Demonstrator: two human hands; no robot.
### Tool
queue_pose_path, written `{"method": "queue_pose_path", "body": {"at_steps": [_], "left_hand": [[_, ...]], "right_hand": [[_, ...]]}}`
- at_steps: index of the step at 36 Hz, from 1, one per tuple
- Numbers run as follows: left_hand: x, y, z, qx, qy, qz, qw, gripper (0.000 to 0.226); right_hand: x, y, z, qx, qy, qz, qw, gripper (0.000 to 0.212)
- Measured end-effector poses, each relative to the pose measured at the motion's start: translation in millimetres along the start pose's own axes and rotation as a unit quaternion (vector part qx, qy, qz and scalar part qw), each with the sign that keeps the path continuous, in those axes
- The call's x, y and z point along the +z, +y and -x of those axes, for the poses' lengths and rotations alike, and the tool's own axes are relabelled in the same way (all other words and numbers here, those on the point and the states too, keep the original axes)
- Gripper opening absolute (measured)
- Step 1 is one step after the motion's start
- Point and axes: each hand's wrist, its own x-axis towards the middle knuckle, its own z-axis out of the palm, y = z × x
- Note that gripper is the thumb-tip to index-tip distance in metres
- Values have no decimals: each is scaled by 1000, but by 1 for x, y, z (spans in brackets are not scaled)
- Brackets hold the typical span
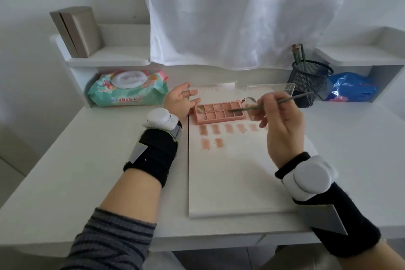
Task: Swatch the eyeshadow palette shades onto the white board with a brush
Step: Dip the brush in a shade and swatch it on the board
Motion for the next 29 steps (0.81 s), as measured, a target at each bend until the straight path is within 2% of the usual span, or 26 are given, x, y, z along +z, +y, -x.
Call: {"method": "queue_pose_path", "body": {"at_steps": [3,6,12,16,21,26,29], "left_hand": [[1,0,2,45,18,-50,998,49],[7,1,7,99,48,-93,990,43],[10,-3,9,172,64,-169,968,48],[6,-5,15,216,52,-235,946,39],[-8,0,24,216,-25,-350,911,18],[-14,14,33,164,-131,-432,877,18],[-12,17,34,155,-136,-462,862,20]], "right_hand": [[-9,1,-10,6,30,-5,1000,15],[-20,2,-16,33,20,1,999,16],[-36,15,-33,55,-48,106,992,21],[-43,20,-45,43,-103,183,977,17],[-40,23,-55,42,-226,277,933,17],[-22,23,-57,2,-324,394,860,28],[-13,29,-55,5,-352,401,846,22]]}}
